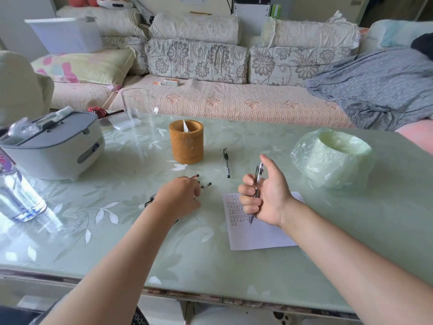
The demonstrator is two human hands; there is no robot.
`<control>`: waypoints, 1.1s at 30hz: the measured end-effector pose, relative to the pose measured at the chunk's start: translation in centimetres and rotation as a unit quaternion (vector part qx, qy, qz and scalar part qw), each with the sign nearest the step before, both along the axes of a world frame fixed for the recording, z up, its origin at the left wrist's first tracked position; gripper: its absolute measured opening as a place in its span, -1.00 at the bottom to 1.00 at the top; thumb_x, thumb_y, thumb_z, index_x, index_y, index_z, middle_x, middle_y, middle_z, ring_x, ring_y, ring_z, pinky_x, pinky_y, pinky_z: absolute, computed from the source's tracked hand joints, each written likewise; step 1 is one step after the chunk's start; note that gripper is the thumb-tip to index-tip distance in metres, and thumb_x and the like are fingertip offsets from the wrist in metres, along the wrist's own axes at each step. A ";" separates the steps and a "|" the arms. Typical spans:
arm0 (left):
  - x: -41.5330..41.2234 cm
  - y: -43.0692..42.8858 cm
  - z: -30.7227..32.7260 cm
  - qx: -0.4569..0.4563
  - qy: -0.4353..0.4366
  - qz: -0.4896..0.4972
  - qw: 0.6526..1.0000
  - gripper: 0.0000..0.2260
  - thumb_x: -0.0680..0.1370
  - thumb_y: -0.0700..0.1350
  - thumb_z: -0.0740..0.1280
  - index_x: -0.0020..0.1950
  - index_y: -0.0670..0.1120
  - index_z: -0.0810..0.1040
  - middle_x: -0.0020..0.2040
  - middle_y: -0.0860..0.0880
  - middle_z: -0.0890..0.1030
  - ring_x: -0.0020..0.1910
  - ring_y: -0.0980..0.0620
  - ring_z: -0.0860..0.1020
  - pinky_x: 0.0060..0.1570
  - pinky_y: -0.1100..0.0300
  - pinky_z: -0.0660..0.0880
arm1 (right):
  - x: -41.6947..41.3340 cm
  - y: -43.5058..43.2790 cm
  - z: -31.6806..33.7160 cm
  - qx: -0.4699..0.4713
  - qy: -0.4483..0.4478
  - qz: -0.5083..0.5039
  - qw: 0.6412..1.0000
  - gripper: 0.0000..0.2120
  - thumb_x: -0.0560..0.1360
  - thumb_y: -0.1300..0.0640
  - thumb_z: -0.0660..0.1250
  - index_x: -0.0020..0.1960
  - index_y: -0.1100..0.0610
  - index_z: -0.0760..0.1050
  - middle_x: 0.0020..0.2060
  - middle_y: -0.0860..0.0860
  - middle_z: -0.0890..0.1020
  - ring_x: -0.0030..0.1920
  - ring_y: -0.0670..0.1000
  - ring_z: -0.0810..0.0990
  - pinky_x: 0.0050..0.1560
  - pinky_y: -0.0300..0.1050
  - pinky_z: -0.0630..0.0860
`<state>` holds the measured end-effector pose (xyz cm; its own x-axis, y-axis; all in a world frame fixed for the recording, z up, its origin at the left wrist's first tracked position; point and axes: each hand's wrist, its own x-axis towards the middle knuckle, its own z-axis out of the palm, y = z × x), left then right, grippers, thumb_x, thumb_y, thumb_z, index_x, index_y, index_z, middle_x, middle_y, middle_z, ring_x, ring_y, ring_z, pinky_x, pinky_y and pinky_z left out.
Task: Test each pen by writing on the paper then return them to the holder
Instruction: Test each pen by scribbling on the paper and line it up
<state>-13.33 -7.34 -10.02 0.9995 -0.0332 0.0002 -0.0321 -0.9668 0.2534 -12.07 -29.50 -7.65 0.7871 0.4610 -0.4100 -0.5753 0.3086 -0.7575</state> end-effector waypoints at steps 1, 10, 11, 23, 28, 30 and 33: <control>0.0 -0.1 0.0 -0.005 0.000 -0.002 1.000 -0.82 0.43 -0.08 0.40 0.03 0.01 0.57 -0.07 0.05 0.49 -0.03 0.00 0.50 -0.17 0.19 0.44 | -0.1 0.1 0.0 0.011 0.010 0.003 1.000 -0.43 0.38 -0.46 0.12 -0.39 0.05 0.19 -0.43 -0.02 0.17 -0.47 -0.01 -0.01 -0.43 -0.19 -0.02; -0.2 0.3 0.3 0.013 0.016 0.013 1.000 -0.89 0.42 -0.10 0.38 -0.20 0.06 0.46 -0.09 0.03 0.49 -0.05 -0.03 0.52 -0.19 0.17 0.46 | 0.1 1.8 -0.1 -0.017 0.024 0.021 0.999 -0.52 0.39 -0.34 0.06 -0.40 0.05 0.11 -0.44 -0.02 0.16 -0.46 0.00 0.00 -0.41 -0.17 -0.03; -0.4 0.5 0.5 0.016 0.022 0.018 0.999 -0.86 0.41 -0.08 0.39 -0.24 0.06 0.43 -0.11 0.03 0.50 -0.08 -0.03 0.52 -0.24 0.18 0.43 | 0.2 2.0 -0.2 -0.016 0.028 0.020 0.999 -0.48 0.41 -0.38 0.07 -0.39 0.05 0.14 -0.44 -0.02 0.17 -0.48 -0.01 0.01 -0.43 -0.18 -0.02; -3.2 2.1 1.6 0.041 0.076 -0.021 0.996 -0.80 0.37 0.09 0.49 -0.13 0.01 0.63 -0.16 0.04 0.59 -0.11 -0.01 0.56 -0.27 0.22 0.43 | 1.3 4.6 -1.1 -0.179 -0.077 -0.086 0.977 -0.84 0.55 0.33 0.07 0.04 0.20 0.39 -0.33 0.12 0.39 -0.40 0.05 0.37 -0.49 -0.17 0.35; -3.0 1.1 1.6 0.058 0.065 -0.036 0.996 -0.83 0.41 -0.03 0.36 -0.08 -0.07 0.65 -0.09 -0.05 0.63 -0.11 -0.08 0.58 -0.27 0.17 0.47 | 4.5 3.4 -1.6 -0.373 -0.196 -0.122 0.899 -0.87 0.48 0.34 0.31 -0.05 0.17 0.57 -0.33 0.10 0.50 -0.42 0.04 0.54 -0.12 0.03 0.65; -2.8 1.0 1.8 0.036 0.059 -0.036 0.997 -0.86 0.41 -0.06 0.32 -0.13 -0.08 0.62 -0.12 -0.05 0.62 -0.19 -0.08 0.55 -0.29 0.19 0.45 | 6.3 3.1 -1.5 -0.429 -0.216 -0.148 0.864 -0.91 0.39 0.32 0.37 -0.25 0.16 0.55 -0.40 0.08 0.49 -0.42 0.08 0.51 -0.29 -0.02 0.65; -2.2 1.5 2.6 0.004 0.031 -0.018 0.999 -0.92 0.42 -0.02 0.28 -0.16 0.02 0.54 -0.17 0.06 0.56 -0.20 0.00 0.49 -0.28 0.24 0.37 | 8.8 3.1 -1.6 -0.516 -0.239 -0.160 0.807 -0.81 0.27 0.28 0.40 -0.44 0.12 0.45 -0.48 0.07 0.43 -0.44 0.05 0.43 -0.30 0.08 0.66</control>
